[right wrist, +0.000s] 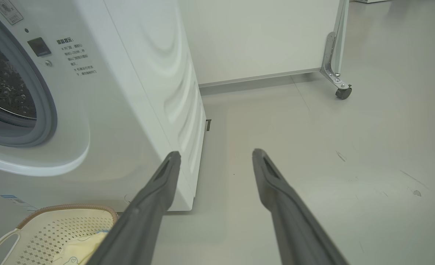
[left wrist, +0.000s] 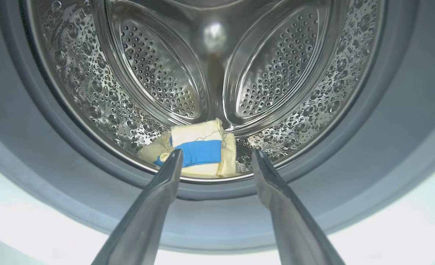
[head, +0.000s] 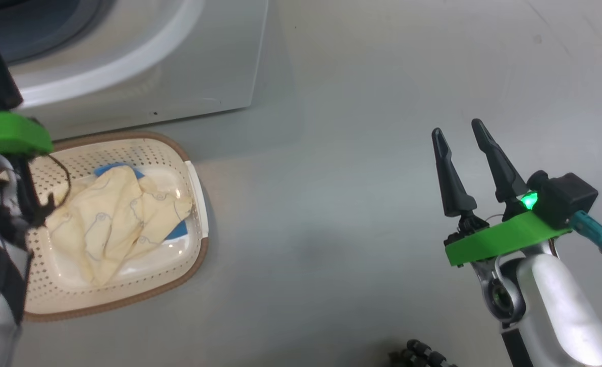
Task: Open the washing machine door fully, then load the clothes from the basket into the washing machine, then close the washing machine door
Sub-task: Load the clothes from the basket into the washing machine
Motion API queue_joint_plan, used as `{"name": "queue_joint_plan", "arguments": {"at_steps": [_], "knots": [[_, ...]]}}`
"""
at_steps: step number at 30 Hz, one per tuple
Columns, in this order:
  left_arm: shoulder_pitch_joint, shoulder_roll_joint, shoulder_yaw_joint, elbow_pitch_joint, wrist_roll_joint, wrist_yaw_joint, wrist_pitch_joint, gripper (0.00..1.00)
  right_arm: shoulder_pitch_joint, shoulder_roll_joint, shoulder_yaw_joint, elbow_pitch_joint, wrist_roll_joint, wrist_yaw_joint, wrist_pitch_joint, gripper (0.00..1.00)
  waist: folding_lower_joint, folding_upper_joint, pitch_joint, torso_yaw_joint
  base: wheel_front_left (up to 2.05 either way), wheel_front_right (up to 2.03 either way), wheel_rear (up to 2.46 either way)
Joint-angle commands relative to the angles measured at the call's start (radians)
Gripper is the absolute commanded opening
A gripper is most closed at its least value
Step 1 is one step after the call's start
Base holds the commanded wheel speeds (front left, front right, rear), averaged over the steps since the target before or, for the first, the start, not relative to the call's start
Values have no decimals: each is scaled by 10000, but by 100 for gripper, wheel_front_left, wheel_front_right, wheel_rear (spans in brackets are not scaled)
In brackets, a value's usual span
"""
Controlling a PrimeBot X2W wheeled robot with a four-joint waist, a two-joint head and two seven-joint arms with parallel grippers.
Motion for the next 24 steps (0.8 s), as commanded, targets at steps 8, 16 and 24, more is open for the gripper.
{"name": "queue_joint_plan", "arguments": {"at_steps": [8,16,24], "knots": [[3438,-530,476,-2868,385,649,-63,100,770,-83,-151,-26,-670,16,-97,100,1,-1,-1587,747,0,0,0],[5722,-1347,11,-3727,986,908,-64,100,1461,-83,-202,198,-1191,16,-94,100,1,-1,-2924,1322,0,0,0],[6911,-1648,-77,-3819,1239,842,-64,100,2057,-83,-297,20,-1388,16,206,100,1,-1,-3919,1763,0,0,0]]}}
